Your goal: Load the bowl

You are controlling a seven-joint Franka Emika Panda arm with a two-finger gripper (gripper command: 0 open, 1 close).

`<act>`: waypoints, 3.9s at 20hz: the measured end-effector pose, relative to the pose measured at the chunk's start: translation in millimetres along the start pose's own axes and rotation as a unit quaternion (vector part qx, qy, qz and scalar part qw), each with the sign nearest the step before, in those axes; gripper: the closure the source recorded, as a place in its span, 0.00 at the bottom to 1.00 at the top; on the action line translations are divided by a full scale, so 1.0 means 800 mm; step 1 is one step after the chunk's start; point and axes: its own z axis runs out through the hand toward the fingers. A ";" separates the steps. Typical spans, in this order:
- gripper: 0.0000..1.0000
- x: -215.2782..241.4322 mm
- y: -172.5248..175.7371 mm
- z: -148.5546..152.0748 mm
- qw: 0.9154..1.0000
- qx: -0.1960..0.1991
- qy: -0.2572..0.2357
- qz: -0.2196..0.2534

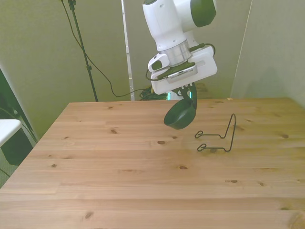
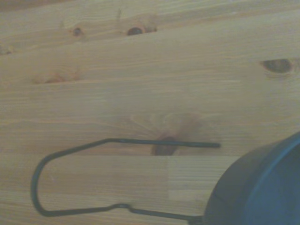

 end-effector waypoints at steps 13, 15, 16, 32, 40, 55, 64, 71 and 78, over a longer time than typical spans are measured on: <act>1.00 0.013 0.016 0.032 0.986 0.115 -0.116 0.031; 1.00 0.013 0.016 0.032 0.986 0.118 -0.116 0.025; 1.00 0.012 0.015 0.031 0.986 0.119 -0.116 0.022; 1.00 -0.004 -0.009 0.036 0.973 0.138 -0.176 0.065; 1.00 0.012 -0.019 0.066 0.975 0.133 -0.168 0.057; 1.00 -0.011 -0.041 0.109 0.980 0.114 -0.161 0.041; 1.00 -0.003 -0.037 0.112 0.982 0.112 -0.150 0.040; 1.00 -0.001 -0.035 0.117 0.983 0.102 -0.147 0.037; 1.00 -0.002 -0.039 0.124 0.985 0.093 -0.140 0.030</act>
